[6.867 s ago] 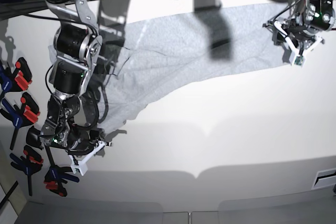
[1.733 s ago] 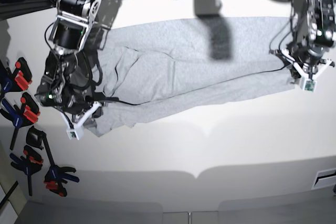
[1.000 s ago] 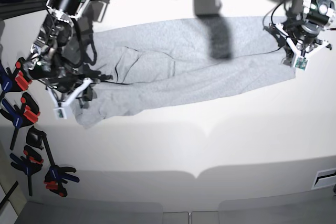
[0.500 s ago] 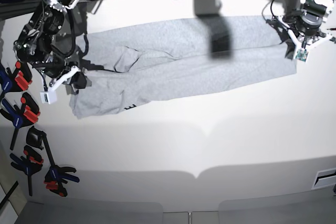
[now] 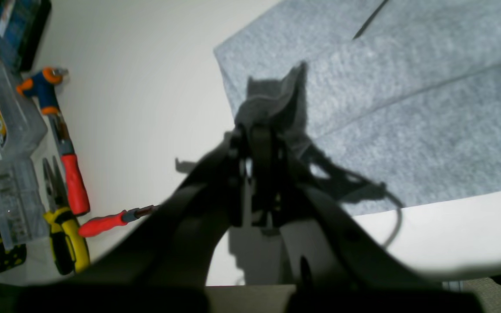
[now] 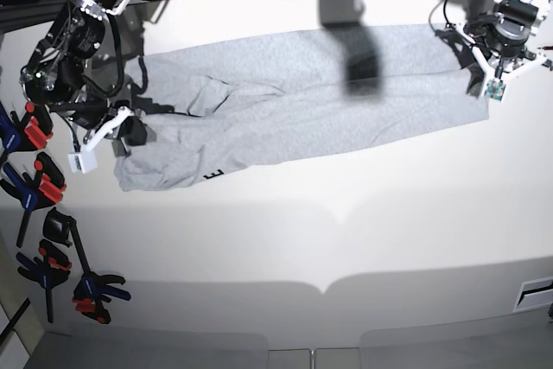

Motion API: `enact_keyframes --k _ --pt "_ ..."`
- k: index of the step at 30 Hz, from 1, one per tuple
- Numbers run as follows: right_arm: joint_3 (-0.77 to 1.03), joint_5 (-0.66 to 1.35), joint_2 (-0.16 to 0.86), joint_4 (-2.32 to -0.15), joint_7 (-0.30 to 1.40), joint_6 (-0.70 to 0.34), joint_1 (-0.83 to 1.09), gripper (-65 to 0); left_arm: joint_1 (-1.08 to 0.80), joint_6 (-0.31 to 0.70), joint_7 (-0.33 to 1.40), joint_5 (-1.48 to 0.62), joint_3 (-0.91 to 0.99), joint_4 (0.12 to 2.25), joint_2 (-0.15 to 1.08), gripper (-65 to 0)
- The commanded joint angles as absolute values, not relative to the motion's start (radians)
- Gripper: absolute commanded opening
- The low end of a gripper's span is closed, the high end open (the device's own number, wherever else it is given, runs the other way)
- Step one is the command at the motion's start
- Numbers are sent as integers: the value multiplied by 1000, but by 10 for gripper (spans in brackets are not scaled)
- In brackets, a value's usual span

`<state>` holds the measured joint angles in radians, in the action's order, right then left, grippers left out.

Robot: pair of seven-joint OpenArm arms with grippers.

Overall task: Fold the T-shirt properly
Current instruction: 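Drag the held shirt edge toward the left gripper with the right gripper, then release the shirt with both grippers and lift them away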

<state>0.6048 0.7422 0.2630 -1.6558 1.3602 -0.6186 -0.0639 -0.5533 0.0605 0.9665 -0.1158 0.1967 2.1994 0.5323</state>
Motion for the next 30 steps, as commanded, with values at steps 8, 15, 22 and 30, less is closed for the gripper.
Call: enact_keyframes --k 8,15,22,30 --pt "610 763 280 -1700 1343 -632 -54 -650 -555 52 981 -109 203 2214 549 -650" --pt "609 788 280 -1717 1356 -632 -10 -650 -602 52 972 -104 203 2214 549 -650" --pt "611 834 274 -1793 1374 -640 23 -650 -615 52 976 -75 204 2214 550 -650" --pt "678 834 274 -1832 1365 -640 86 -650 -616 52 976 -72 203 2214 549 -650"
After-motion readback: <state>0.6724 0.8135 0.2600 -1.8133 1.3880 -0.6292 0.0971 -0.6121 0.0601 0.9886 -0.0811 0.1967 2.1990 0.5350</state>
